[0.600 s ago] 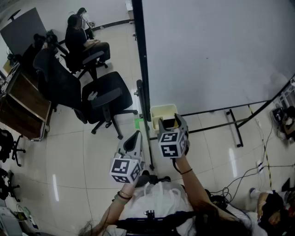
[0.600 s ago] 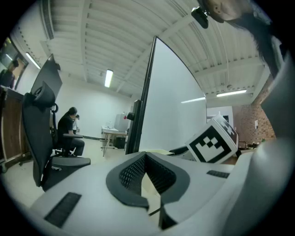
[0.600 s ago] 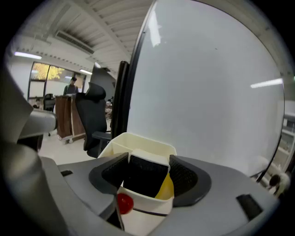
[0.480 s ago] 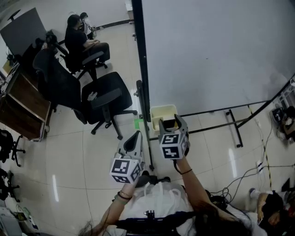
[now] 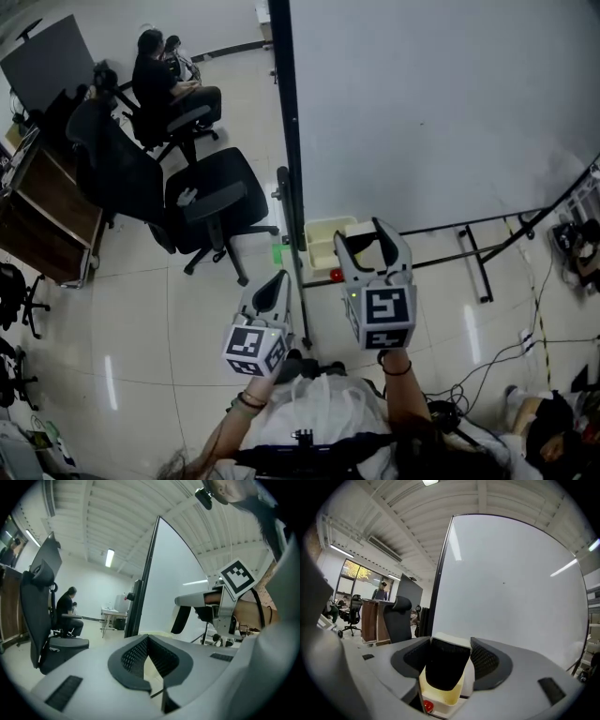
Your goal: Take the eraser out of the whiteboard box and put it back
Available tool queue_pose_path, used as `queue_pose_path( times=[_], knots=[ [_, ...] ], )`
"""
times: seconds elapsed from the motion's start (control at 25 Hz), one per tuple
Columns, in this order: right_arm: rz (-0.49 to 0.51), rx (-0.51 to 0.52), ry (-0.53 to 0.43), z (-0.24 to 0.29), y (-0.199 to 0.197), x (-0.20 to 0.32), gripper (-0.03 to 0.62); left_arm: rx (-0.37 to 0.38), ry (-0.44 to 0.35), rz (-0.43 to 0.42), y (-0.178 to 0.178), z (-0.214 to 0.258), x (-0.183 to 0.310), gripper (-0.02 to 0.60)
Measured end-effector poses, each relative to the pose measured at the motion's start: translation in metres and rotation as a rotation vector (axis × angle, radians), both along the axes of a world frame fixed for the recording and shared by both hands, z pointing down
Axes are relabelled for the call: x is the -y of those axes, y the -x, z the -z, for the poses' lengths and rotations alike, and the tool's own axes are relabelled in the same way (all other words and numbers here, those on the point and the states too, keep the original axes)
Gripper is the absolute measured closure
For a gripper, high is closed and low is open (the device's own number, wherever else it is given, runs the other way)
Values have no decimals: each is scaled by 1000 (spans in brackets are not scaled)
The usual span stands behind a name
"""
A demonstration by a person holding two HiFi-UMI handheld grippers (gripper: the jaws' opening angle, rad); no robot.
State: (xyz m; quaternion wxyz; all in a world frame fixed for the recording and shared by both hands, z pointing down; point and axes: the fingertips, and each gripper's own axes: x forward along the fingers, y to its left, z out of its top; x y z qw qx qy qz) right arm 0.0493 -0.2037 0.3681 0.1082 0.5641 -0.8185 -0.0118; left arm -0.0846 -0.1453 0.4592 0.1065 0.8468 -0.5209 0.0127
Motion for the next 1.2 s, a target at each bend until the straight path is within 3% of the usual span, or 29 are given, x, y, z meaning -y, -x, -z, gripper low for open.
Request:
queue_pose_path(
  times=[0.24, 0.4, 1.0, 1.2],
  knots=[
    [0, 5, -8, 7, -2, -1, 310, 118, -24, -35, -8, 3, -1, 597],
    [1, 13, 2, 5, -1, 0, 310, 28, -56, -20, -5, 11, 1, 597],
    [25, 30, -59, 29, 20, 22, 310, 23, -21, -4, 0, 3, 4, 597],
    [4, -30, -27, -14, 29, 50, 309, 16, -20, 10, 6, 3, 6, 597]
  ],
)
